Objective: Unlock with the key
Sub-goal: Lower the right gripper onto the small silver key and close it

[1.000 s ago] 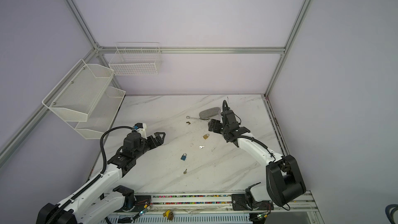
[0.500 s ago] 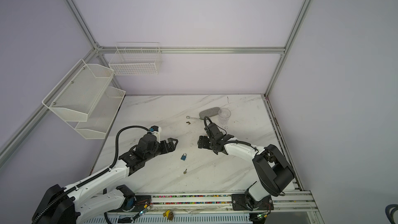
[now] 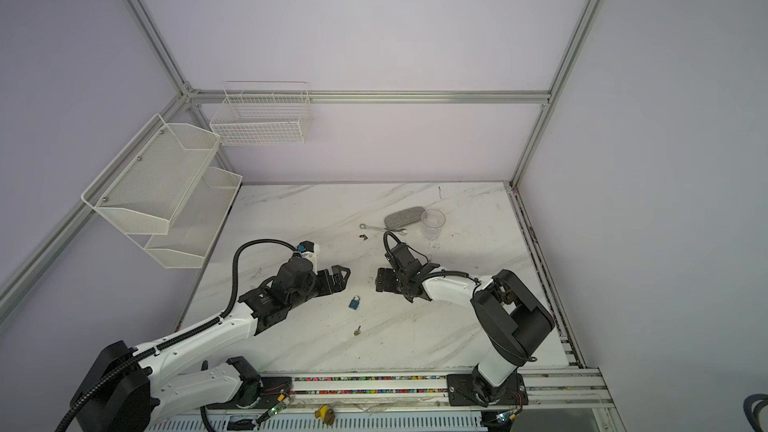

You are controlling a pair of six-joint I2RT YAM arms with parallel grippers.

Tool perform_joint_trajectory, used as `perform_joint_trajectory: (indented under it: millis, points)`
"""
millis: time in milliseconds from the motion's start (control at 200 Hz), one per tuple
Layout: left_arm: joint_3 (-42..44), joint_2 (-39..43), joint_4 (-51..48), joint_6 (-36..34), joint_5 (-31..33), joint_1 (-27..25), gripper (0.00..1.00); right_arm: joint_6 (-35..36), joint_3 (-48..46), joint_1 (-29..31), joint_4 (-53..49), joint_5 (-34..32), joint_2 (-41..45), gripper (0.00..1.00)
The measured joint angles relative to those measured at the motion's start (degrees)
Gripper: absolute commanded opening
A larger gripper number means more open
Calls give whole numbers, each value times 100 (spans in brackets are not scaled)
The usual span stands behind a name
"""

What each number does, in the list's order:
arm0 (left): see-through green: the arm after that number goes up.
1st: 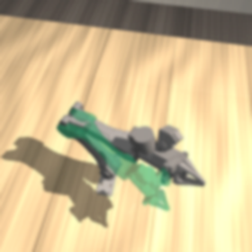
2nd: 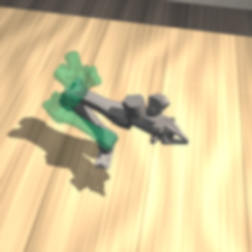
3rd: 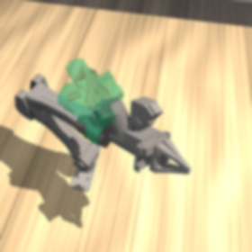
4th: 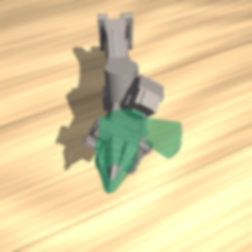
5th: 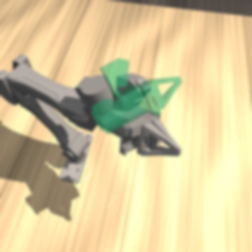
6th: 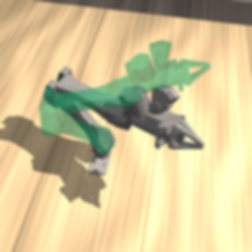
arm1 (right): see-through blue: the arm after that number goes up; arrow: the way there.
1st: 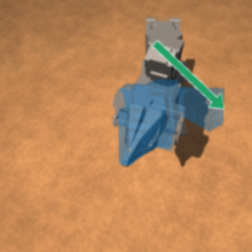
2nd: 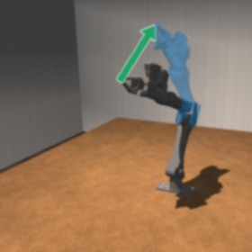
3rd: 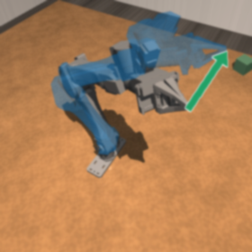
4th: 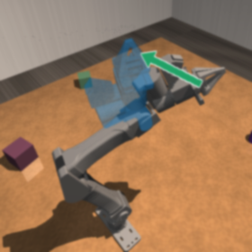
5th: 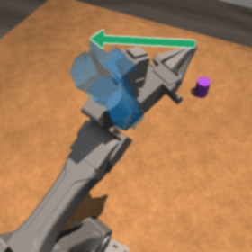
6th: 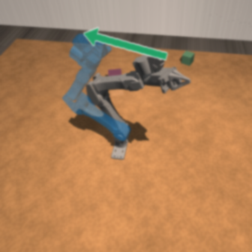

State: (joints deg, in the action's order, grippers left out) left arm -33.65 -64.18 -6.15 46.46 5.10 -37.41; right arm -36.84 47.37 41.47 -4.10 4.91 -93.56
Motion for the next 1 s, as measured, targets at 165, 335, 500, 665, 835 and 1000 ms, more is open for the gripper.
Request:
perform_joint_trajectory:
  millis: [165, 335, 500, 665, 835, 1000]
  points:
    - [0, 2, 4, 74, 87, -17, 100, 0, 96, 48, 103, -33, -125, 83]
    - [0, 17, 4, 98, 146, -20, 100, 4, 302, 157, 173, -94, -334, 83]
    - [0, 94, 4, 101, 205, -20, 100, 42, 678, 334, 181, -101, -658, 83]
    - [0, 122, 7, 103, 262, -20, 100, 136, 887, 461, 83, -81, -769, 83]
    - [0, 122, 7, 118, 260, -20, 100, 140, 925, 446, -216, -170, -507, 80]
    - [0, 122, 7, 162, 249, -20, 100, 94, 789, 278, -439, -289, -79, 64]
